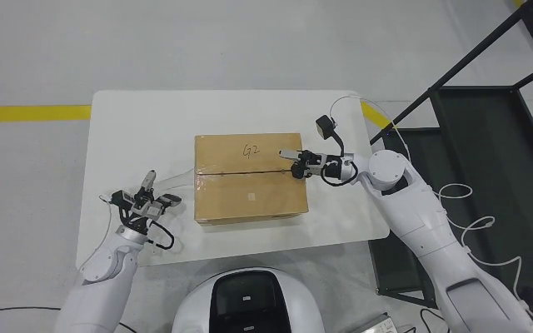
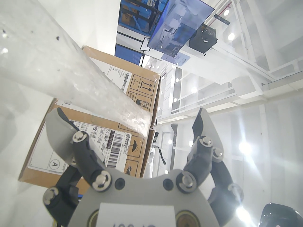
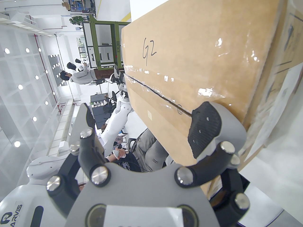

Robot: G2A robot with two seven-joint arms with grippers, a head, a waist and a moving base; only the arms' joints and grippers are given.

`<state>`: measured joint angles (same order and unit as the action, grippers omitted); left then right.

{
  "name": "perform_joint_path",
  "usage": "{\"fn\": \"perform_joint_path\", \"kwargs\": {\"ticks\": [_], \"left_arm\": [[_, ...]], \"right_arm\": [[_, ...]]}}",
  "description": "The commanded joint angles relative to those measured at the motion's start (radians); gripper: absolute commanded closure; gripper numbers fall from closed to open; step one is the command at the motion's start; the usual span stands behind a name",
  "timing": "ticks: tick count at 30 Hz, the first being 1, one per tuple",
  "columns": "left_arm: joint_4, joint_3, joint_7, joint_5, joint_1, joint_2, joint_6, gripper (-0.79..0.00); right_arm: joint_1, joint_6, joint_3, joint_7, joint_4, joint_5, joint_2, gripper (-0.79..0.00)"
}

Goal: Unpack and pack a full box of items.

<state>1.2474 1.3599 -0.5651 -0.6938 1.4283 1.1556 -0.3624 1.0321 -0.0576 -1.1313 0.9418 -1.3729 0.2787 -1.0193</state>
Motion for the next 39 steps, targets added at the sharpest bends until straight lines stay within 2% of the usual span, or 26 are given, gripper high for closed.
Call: {"fn": "perform_joint_path", "kwargs": {"ticks": [1,2,3,5,8,9,11,12,17,24,31,35,39], "left_arm": [[-0.007,-0.002,0.003,-0.009,-0.01,0.003,0.001,-0.551],[-0.011,-0.004,0.004,-0.011,-0.014,0.004,0.003,-0.422],[-0.015,-0.005,0.004,-0.013,-0.017,0.005,0.007,-0.376],[-0.022,-0.007,0.011,-0.008,-0.022,0.007,0.013,-0.308],[-0.034,-0.008,0.021,-0.003,-0.029,0.009,0.022,-0.289],[-0.039,-0.008,0.024,-0.005,-0.031,0.01,0.023,-0.256],[-0.048,-0.006,0.029,-0.012,-0.037,0.012,0.028,-0.105],[-0.05,-0.005,0.028,-0.017,-0.039,0.013,0.027,0.0],[-0.051,0.007,0.023,-0.021,-0.034,0.014,0.021,0.0],[-0.003,0.023,0.02,-0.016,-0.004,0.016,-0.006,0.0],[0.112,0.051,0.007,-0.022,0.047,0.015,-0.049,0.0],[0.19,0.061,0.011,0.009,0.068,0.014,-0.04,0.0],[0.236,0.043,0.016,0.039,0.057,0.016,-0.013,0.0]], "right_arm": [[0.0,0.0,0.0,0.0,0.0,0.0,0.0,-0.785],[0.0,0.0,0.0,0.0,0.0,0.0,0.0,-0.785],[0.0,0.0,0.0,0.0,0.0,0.0,0.0,-0.785],[0.0,0.0,0.0,0.0,0.0,0.0,0.0,-0.785],[0.0,0.0,0.0,0.0,0.0,0.0,0.0,-0.785],[0.0,0.0,0.0,0.0,0.0,0.0,0.0,-0.785],[0.0,0.0,0.0,0.0,0.0,0.0,0.0,-0.785],[0.0,0.0,0.0,0.0,0.0,0.0,0.0,-0.785],[0.0,0.0,0.0,0.0,0.0,0.0,0.0,-0.785],[0.0,0.0,0.0,0.0,0.0,0.0,0.0,-0.785],[0.0,0.0,0.0,0.0,0.0,0.0,0.0,-0.785],[0.0,0.0,0.0,0.0,0.0,0.0,0.0,-0.785],[0.0,0.0,0.0,0.0,0.0,0.0,0.0,-0.785]]}}
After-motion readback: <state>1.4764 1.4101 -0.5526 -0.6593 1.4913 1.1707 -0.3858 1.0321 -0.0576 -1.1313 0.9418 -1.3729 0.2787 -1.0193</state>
